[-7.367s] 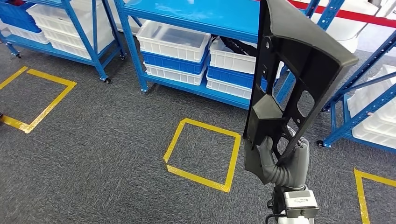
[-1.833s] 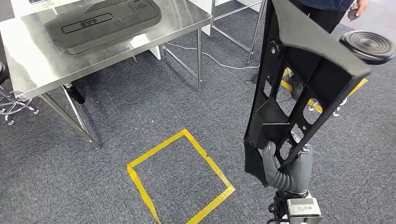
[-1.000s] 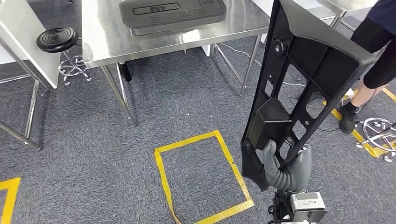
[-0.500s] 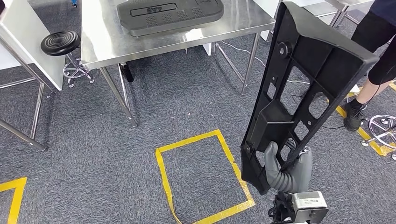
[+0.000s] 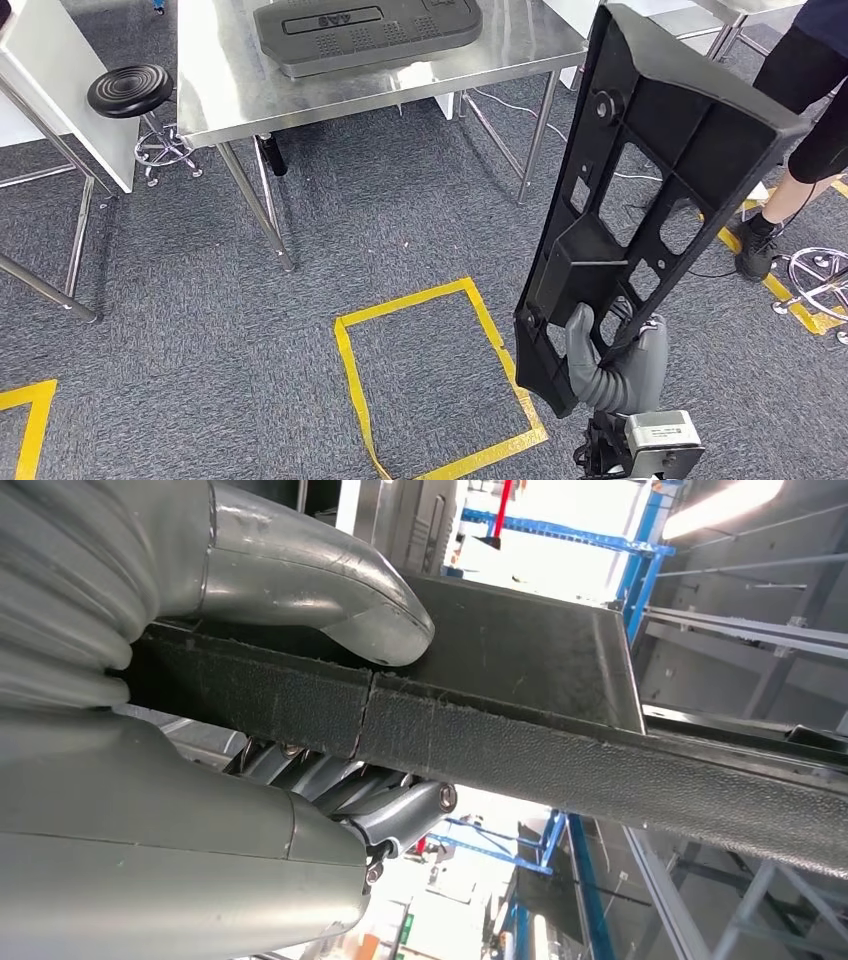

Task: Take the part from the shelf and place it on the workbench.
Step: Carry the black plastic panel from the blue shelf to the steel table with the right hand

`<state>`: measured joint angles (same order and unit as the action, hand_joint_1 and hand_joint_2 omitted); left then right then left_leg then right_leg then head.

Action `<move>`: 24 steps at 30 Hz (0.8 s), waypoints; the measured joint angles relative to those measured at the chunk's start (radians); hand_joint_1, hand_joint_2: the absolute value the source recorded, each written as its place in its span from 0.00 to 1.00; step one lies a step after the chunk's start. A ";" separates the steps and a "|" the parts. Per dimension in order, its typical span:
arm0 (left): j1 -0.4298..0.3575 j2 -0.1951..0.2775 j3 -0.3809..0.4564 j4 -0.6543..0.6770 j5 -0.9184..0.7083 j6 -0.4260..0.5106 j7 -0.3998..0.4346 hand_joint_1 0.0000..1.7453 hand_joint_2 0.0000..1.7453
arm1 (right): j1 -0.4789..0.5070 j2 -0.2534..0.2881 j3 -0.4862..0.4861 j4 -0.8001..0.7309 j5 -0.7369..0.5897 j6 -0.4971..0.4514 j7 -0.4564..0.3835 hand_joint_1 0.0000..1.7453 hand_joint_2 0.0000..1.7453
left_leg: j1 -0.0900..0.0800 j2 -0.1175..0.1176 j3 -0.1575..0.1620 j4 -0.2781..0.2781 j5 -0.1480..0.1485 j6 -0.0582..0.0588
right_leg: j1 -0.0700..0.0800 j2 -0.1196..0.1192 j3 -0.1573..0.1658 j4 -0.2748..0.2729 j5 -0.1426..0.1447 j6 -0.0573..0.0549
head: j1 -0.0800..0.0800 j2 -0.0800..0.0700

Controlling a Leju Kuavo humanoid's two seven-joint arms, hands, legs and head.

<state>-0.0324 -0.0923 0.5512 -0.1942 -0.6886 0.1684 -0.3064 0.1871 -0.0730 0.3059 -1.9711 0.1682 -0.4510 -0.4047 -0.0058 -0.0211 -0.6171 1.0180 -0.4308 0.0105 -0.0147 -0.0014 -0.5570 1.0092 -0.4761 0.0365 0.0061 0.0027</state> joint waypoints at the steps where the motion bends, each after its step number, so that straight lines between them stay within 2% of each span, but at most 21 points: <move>1: 0.000 0.000 0.000 0.000 0.000 0.000 0.001 0.00 1.00 | 0.000 0.000 0.000 0.000 -0.001 0.001 0.000 1.00 1.00 | 0.000 0.000 0.000 0.000 0.000 0.000 | 0.000 0.000 0.000 0.000 0.000 0.000 | 0.000 0.000; 19: 0.000 0.000 0.000 0.000 -0.008 -0.004 0.009 0.00 1.00 | 0.000 0.006 0.000 0.000 -0.014 0.012 0.001 1.00 1.00 | 0.000 0.000 0.000 0.000 0.000 0.000 | 0.000 0.000 0.000 0.000 0.000 0.000 | 0.000 0.000; 21: 0.000 0.001 0.001 0.000 -0.008 -0.004 0.009 0.00 1.00 | -0.001 0.007 0.000 0.000 -0.014 0.012 0.001 1.00 1.00 | -0.003 0.000 0.000 0.000 -0.002 0.009 | -0.005 0.000 0.003 -0.008 0.003 0.006 | 0.000 0.000; 23: 0.000 0.000 0.001 0.000 -0.008 -0.004 0.009 0.00 1.00 | 0.000 0.009 0.000 -0.002 -0.014 0.013 0.001 1.00 1.00 | 0.002 0.000 0.016 -0.027 0.006 0.023 | -0.003 0.000 0.007 -0.016 0.005 0.012 | -0.001 0.000; 24: 0.000 -0.002 0.002 0.000 -0.007 -0.005 0.009 0.00 1.00 | 0.000 0.009 -0.001 -0.003 -0.014 0.013 0.002 1.00 1.00 | 0.007 0.001 0.028 -0.046 0.014 0.029 | 0.001 0.001 0.001 0.000 -0.005 0.012 | 0.000 0.000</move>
<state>-0.0328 -0.0939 0.5530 -0.1946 -0.6960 0.1630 -0.2977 0.1870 -0.0641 0.3054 -1.9740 0.1540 -0.4383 -0.4032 0.0015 -0.0201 -0.5895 0.9718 -0.4164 0.0391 -0.0142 -0.0008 -0.5564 1.0087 -0.4811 0.0482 0.0057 0.0027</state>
